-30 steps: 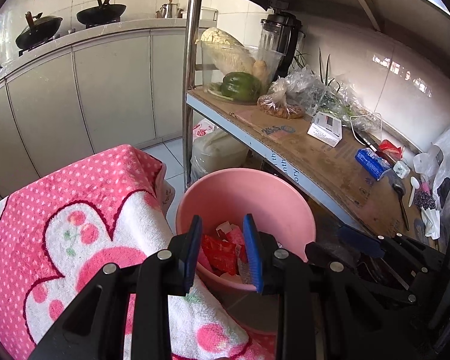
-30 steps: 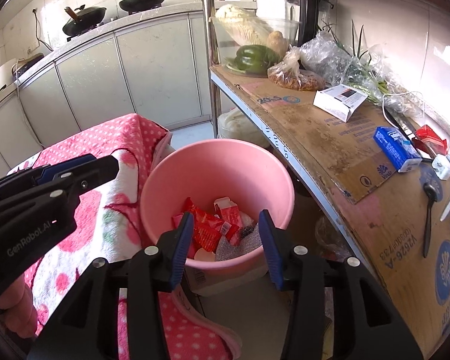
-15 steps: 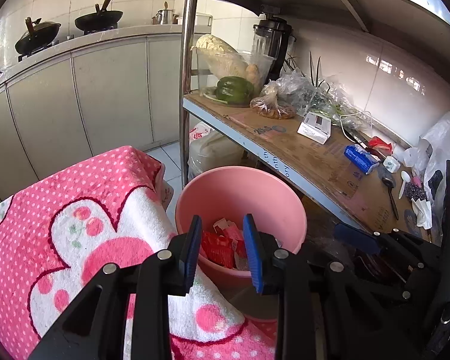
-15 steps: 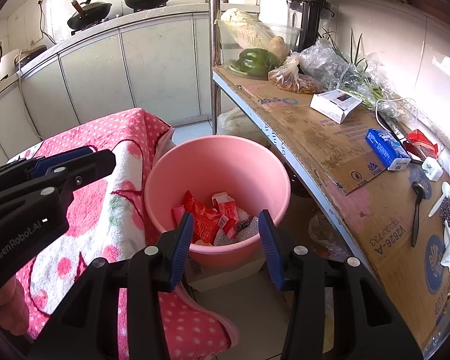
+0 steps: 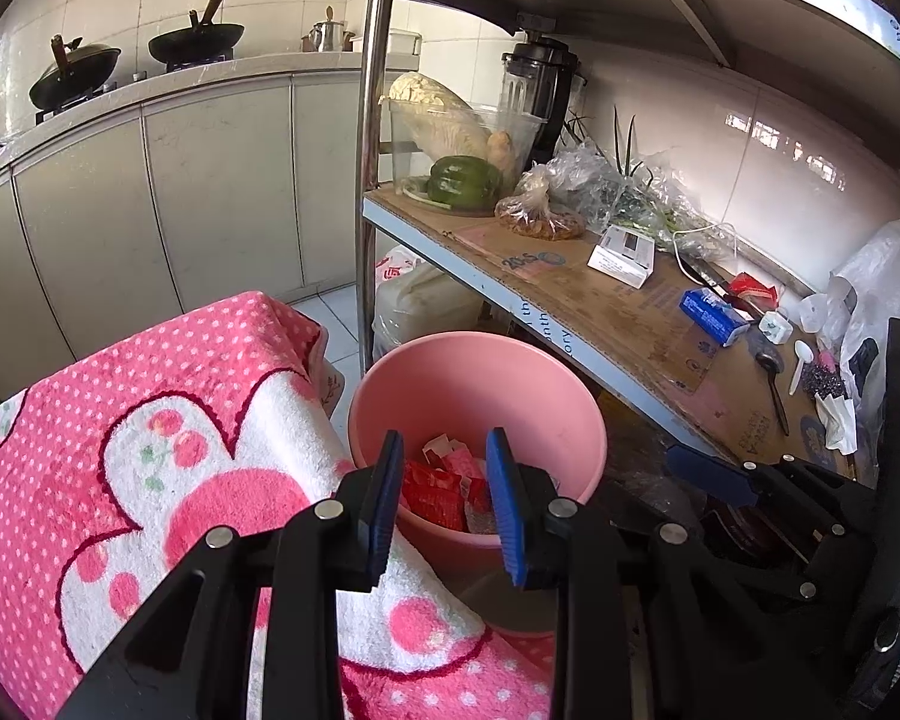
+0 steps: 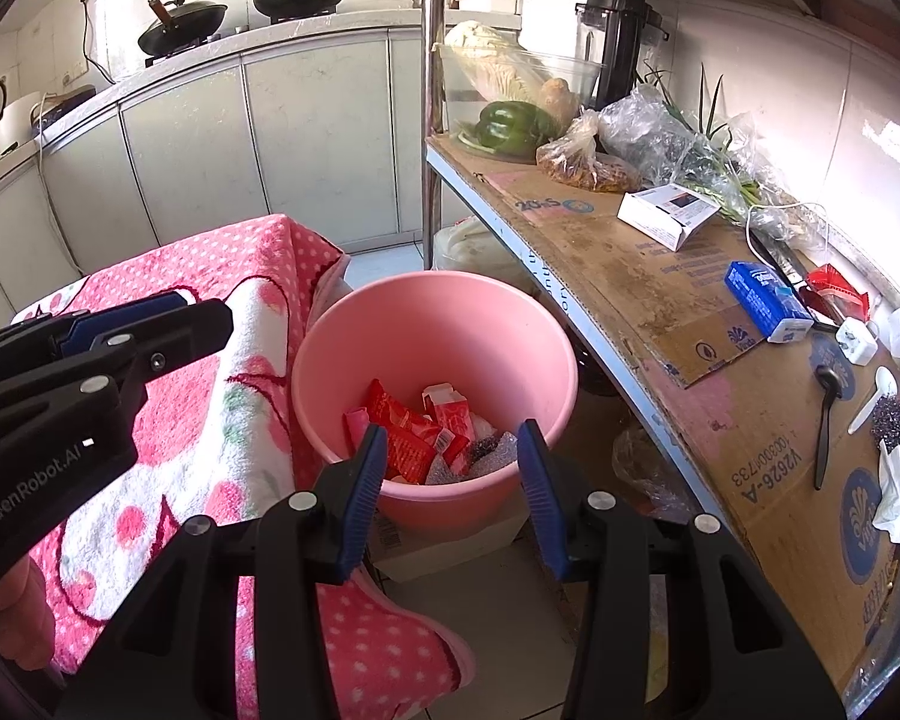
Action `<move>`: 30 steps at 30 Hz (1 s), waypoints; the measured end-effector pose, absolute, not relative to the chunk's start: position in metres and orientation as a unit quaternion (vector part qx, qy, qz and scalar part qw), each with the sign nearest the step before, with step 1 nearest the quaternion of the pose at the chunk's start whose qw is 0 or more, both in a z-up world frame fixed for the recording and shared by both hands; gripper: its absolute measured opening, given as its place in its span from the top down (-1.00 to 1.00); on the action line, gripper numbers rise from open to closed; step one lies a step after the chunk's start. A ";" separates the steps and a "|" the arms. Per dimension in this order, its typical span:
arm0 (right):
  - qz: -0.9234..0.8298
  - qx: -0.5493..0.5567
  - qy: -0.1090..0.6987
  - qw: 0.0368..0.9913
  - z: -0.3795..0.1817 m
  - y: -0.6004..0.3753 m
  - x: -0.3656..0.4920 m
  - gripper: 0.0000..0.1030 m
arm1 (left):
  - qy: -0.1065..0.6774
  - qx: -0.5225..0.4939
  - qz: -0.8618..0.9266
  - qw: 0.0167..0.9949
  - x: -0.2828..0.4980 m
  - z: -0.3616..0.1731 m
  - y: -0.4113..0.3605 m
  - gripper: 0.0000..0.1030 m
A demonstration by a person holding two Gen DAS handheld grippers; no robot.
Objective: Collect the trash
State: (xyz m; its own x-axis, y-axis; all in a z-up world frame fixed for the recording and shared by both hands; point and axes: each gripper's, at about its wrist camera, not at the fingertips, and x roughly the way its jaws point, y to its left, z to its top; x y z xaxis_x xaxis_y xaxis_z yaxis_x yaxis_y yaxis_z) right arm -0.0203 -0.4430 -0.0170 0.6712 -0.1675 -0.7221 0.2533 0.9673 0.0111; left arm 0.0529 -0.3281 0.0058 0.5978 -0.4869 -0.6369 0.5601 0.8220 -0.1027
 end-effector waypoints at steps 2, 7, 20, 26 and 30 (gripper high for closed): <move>-0.115 0.054 0.389 0.912 -0.017 -0.442 -0.020 0.11 | 0.340 0.052 -0.294 0.892 0.052 0.007 -0.328 0.46; -0.115 0.053 0.390 0.912 -0.018 -0.441 -0.020 0.11 | 0.339 0.053 -0.296 0.891 0.051 0.008 -0.329 0.46; -0.114 0.051 0.391 0.912 -0.018 -0.440 -0.019 0.11 | 0.342 0.049 -0.297 0.890 0.051 0.006 -0.328 0.46; -0.115 0.051 0.391 0.912 -0.018 -0.440 -0.019 0.11 | 0.341 0.048 -0.300 0.890 0.051 0.006 -0.327 0.46; -0.114 0.051 0.391 0.912 -0.017 -0.440 -0.019 0.11 | 0.342 0.048 -0.304 0.888 0.051 0.006 -0.328 0.46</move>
